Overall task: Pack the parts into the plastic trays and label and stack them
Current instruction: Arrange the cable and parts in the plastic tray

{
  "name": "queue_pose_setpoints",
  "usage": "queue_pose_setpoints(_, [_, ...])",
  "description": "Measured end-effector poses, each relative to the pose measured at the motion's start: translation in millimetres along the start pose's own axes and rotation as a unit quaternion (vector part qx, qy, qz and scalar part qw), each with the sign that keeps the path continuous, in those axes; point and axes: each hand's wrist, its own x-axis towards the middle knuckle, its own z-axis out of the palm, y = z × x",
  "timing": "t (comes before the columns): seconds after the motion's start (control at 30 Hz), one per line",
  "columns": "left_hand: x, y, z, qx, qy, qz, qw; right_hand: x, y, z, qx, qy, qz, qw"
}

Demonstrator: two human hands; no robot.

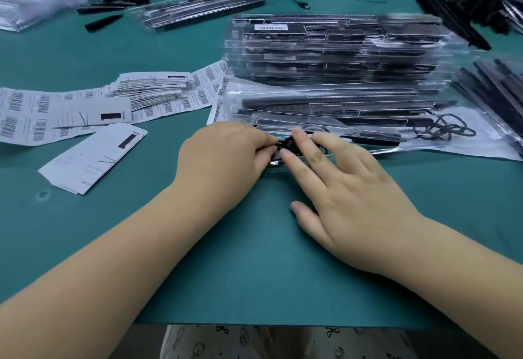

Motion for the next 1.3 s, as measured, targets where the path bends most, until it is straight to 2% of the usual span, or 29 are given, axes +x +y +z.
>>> queue_pose_setpoints(0.13, [0.3, 0.1, 0.9, 0.002, 0.003, 0.002, 1.000, 2.8, -3.1, -3.8, -0.018, -0.073, 0.011, 0.997])
queue_pose_setpoints(0.23, [0.9, -0.1, 1.2, 0.004, 0.003, 0.004, 1.000, 2.7, 2.0, -1.5, 0.017, -0.104, -0.010, 0.994])
queue_pose_setpoints(0.43, [-2.1, 0.8, -0.9, 0.000, 0.018, 0.017, 1.000, 7.7, 6.3, 1.8, 0.071, -0.114, -0.011, 0.991])
queue_pose_setpoints(0.57, [-13.8, -10.0, -19.0, -0.021, -0.008, 0.114, 0.993, 11.3, 10.5, 0.6, 0.114, -0.127, -0.019, 0.985])
queue_pose_setpoints(0.63, [-16.5, -18.6, -27.0, -0.031, 0.057, 0.147, 0.987, 12.1, 10.2, 0.6, 0.118, -0.123, -0.023, 0.985])
queue_pose_setpoints(0.7, [-13.3, -22.0, -28.2, -0.029, 0.141, 0.143, 0.979, 12.3, 10.0, 1.1, 0.121, -0.124, -0.020, 0.985])
queue_pose_setpoints(0.87, [-5.4, -14.8, -16.0, 0.066, 0.189, 0.159, 0.967, 12.3, 9.8, 0.5, 0.117, -0.119, -0.024, 0.986])
queue_pose_setpoints(0.9, [-3.3, -15.4, -14.9, 0.071, 0.176, 0.157, 0.969, 12.2, 9.9, 0.7, 0.116, -0.119, -0.025, 0.986])
queue_pose_setpoints(1.0, [4.3, -15.6, -11.0, 0.009, 0.033, 0.149, 0.988, 12.3, 10.3, 1.4, 0.103, -0.123, -0.030, 0.987])
queue_pose_setpoints(1.03, [6.1, -15.9, -9.3, -0.016, 0.008, 0.141, 0.990, 11.9, 10.2, 2.0, 0.097, -0.123, -0.033, 0.987])
queue_pose_setpoints(1.13, [9.7, -16.6, -6.2, -0.055, 0.016, 0.103, 0.993, 8.3, 11.9, 4.0, 0.113, -0.119, -0.045, 0.985])
queue_pose_setpoints(1.3, [13.6, -16.2, -6.6, -0.049, -0.003, 0.083, 0.995, 2.5, 26.0, -4.0, 0.230, -0.140, -0.049, 0.962])
